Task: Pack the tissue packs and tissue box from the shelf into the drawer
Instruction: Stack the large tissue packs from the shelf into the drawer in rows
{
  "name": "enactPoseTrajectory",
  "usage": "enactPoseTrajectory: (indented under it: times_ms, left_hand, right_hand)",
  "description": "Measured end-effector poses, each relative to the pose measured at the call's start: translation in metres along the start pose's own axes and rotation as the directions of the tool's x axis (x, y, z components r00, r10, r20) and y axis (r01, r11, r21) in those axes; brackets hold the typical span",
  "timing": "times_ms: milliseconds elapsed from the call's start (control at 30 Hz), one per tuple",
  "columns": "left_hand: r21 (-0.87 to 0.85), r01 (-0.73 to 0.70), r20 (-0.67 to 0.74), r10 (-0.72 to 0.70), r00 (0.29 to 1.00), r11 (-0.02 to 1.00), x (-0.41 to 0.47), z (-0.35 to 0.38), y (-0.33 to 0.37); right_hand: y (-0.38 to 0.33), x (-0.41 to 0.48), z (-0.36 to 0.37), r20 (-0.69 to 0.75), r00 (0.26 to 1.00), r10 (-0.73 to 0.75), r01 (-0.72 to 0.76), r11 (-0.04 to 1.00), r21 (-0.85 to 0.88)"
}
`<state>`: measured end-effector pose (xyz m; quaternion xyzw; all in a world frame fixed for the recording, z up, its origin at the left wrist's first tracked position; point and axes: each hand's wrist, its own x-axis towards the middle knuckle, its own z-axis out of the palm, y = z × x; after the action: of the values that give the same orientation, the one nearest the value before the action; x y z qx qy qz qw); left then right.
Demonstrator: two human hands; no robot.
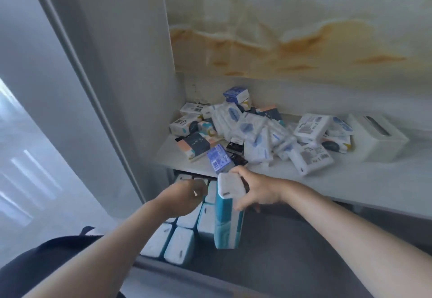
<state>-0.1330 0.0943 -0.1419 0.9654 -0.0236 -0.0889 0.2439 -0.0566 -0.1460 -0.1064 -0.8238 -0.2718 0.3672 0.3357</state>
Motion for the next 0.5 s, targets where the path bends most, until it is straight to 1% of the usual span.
enactPoseTrajectory:
  times_ms: [33, 133, 200, 267, 300, 333, 400, 500]
  left_hand:
    - [0.089, -0.005, 0.065, 0.000, 0.998, 0.996, 0.001, 0.006, -0.007]
    - [0.208, -0.081, 0.206, 0.037, 0.978, 0.975, 0.000, 0.027, -0.019]
    - [0.351, -0.161, 0.297, 0.053, 0.953, 0.922, -0.002, 0.041, -0.023]
    - [0.489, -0.206, 0.388, 0.000, 0.922, 0.847, -0.006, 0.052, -0.025]
    - [0.532, -0.214, 0.413, -0.031, 0.910, 0.819, -0.009, 0.056, -0.025]
    - [0.556, -0.213, 0.424, -0.053, 0.904, 0.804, -0.011, 0.059, -0.026]
    - [0.563, -0.183, 0.414, -0.084, 0.906, 0.806, -0.012, 0.062, -0.028]
    - [0.504, -0.112, 0.379, -0.103, 0.920, 0.856, -0.007, 0.065, -0.034]
  right_hand:
    - [0.002, -0.001, 0.006, 0.028, 0.999, 0.023, -0.022, 0.999, -0.027]
    - [0.005, -0.006, 0.025, 0.071, 0.995, 0.066, -0.059, 0.994, -0.091]
    - [0.007, -0.005, 0.037, 0.090, 0.992, 0.085, -0.068, 0.982, -0.175]
    - [0.011, -0.001, 0.050, 0.085, 0.992, 0.097, -0.072, 0.962, -0.263]
    - [0.014, 0.001, 0.058, 0.077, 0.992, 0.101, -0.075, 0.955, -0.286]
    - [0.017, 0.003, 0.066, 0.066, 0.992, 0.106, -0.082, 0.952, -0.295]
    - [0.023, 0.007, 0.085, 0.047, 0.993, 0.111, -0.094, 0.955, -0.281]
    - [0.030, 0.015, 0.113, 0.022, 0.992, 0.127, -0.120, 0.972, -0.203]
